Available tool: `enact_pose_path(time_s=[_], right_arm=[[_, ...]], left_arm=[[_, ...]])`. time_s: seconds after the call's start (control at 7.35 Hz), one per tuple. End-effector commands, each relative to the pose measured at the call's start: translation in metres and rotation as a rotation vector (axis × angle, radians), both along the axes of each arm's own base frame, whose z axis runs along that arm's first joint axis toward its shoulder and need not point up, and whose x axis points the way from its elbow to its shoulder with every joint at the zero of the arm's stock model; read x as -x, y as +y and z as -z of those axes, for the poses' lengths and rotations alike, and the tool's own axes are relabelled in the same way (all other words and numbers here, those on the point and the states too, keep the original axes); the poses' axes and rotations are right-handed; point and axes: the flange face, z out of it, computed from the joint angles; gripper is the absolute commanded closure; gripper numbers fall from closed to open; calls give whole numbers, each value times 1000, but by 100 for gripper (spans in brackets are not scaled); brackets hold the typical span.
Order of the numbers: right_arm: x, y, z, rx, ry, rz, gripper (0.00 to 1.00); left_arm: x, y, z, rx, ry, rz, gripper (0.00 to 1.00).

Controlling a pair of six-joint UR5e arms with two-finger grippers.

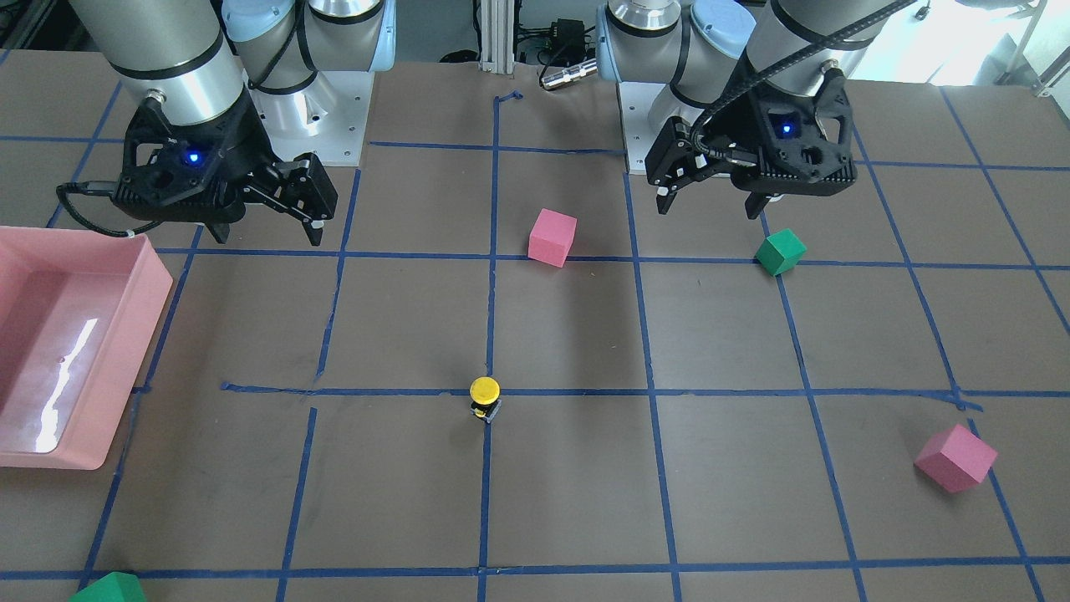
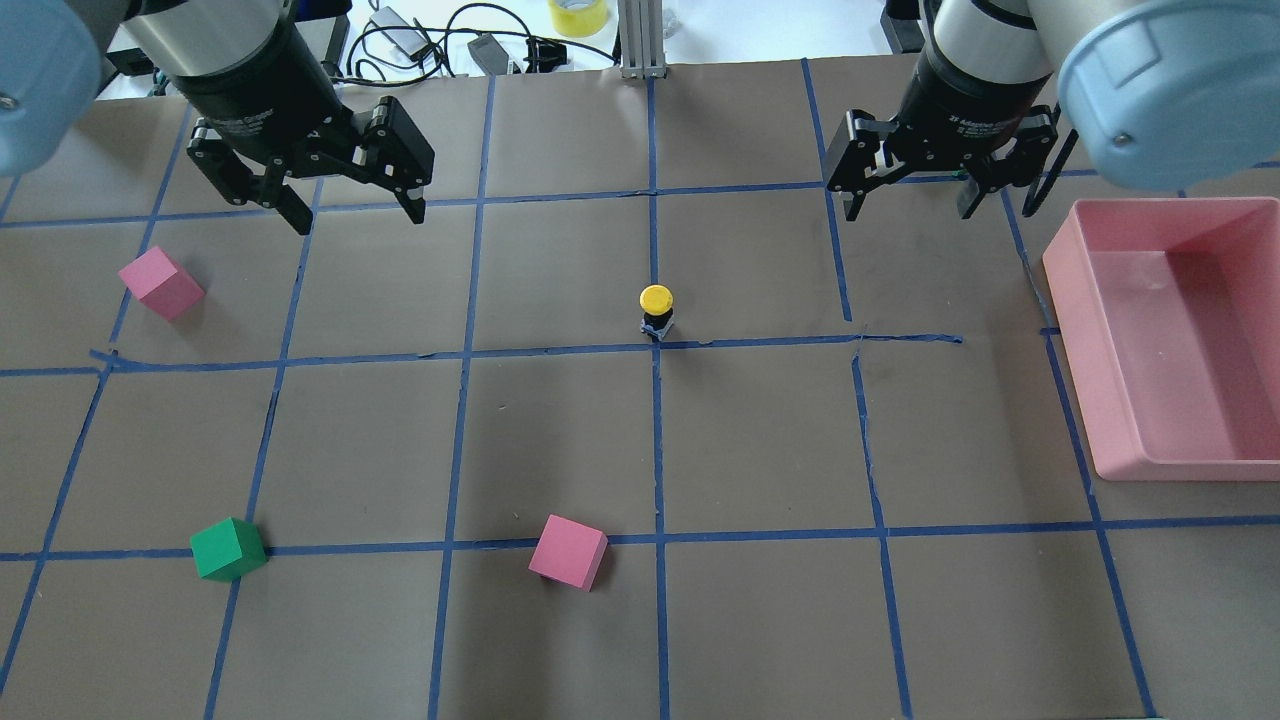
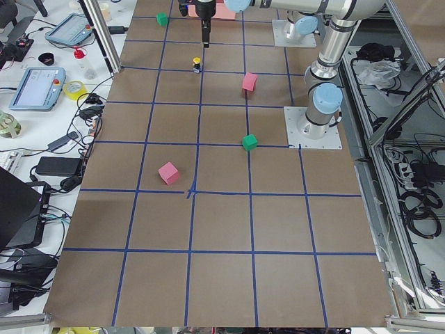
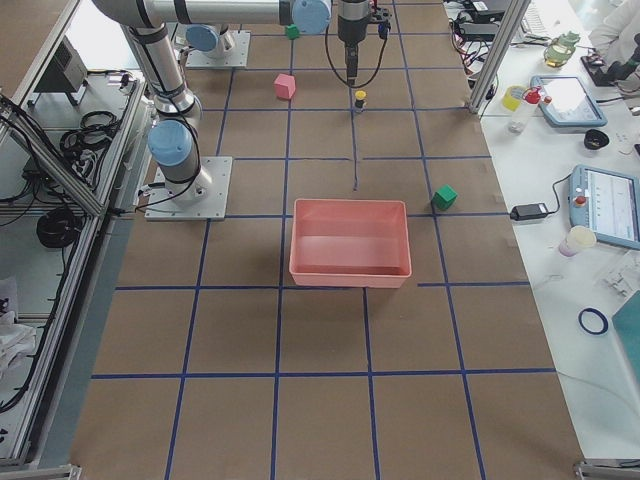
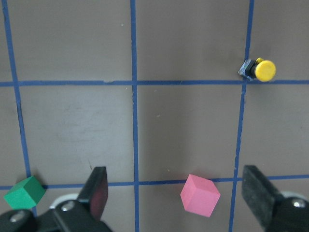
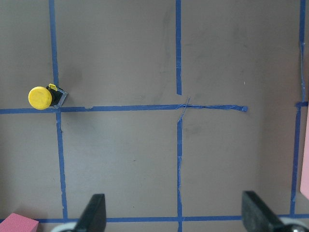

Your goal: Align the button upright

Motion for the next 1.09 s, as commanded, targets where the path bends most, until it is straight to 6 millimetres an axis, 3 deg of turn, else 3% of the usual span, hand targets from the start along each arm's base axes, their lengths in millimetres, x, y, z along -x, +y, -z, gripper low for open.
enact_pose_path(time_s=[0.0, 0.27, 0.95], right_arm=[[-3, 2, -5, 9, -4, 73, 0], [-10, 5, -5, 11, -10, 107, 0], [-10, 4, -4, 9, -5, 86, 0]], left_arm=[[-9, -9, 16, -7, -1, 77, 0], [-11, -28, 16, 82, -7, 53, 0], [-16, -31, 23, 90, -68, 35, 0]])
